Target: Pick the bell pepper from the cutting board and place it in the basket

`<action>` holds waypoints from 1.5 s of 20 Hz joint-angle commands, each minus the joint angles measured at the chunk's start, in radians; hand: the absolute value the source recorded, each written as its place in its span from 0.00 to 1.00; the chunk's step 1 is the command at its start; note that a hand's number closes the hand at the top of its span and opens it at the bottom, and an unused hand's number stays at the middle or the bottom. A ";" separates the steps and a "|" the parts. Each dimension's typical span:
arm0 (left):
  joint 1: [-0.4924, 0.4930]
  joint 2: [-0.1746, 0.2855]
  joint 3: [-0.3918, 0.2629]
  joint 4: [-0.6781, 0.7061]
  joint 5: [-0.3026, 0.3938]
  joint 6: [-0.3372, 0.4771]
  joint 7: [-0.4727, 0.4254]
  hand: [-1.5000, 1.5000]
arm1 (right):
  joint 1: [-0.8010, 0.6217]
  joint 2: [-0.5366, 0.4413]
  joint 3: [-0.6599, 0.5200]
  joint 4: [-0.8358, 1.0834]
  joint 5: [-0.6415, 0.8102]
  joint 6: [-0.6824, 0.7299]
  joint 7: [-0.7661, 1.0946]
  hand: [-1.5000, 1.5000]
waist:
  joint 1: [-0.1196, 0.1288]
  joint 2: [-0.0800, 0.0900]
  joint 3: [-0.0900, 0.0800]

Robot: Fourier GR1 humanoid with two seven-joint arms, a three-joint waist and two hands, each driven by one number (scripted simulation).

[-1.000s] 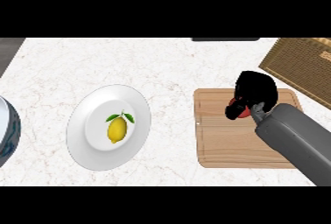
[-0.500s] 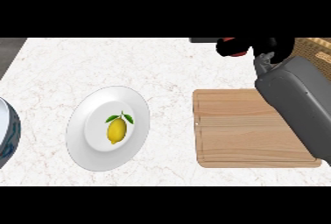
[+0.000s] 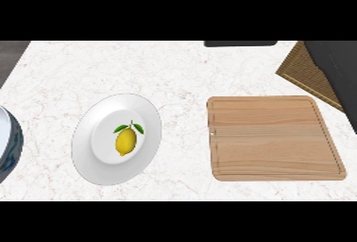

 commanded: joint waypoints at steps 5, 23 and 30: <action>-0.246 -0.032 -0.077 -0.039 0.014 -0.033 -0.042 0.50 | -0.112 -0.060 -0.110 0.145 0.065 -0.048 0.096 1.00 | -0.033 0.008 -0.021; -0.244 -0.052 -0.084 -0.027 -0.013 -0.061 -0.073 0.50 | -0.066 -0.134 -0.249 0.390 0.021 -0.100 -0.106 1.00 | -0.014 0.021 -0.016; -0.252 -0.062 -0.073 -0.013 -0.015 -0.063 -0.075 0.50 | -0.021 -0.118 -0.366 0.399 -0.077 -0.204 -0.195 1.00 | -0.021 0.022 -0.014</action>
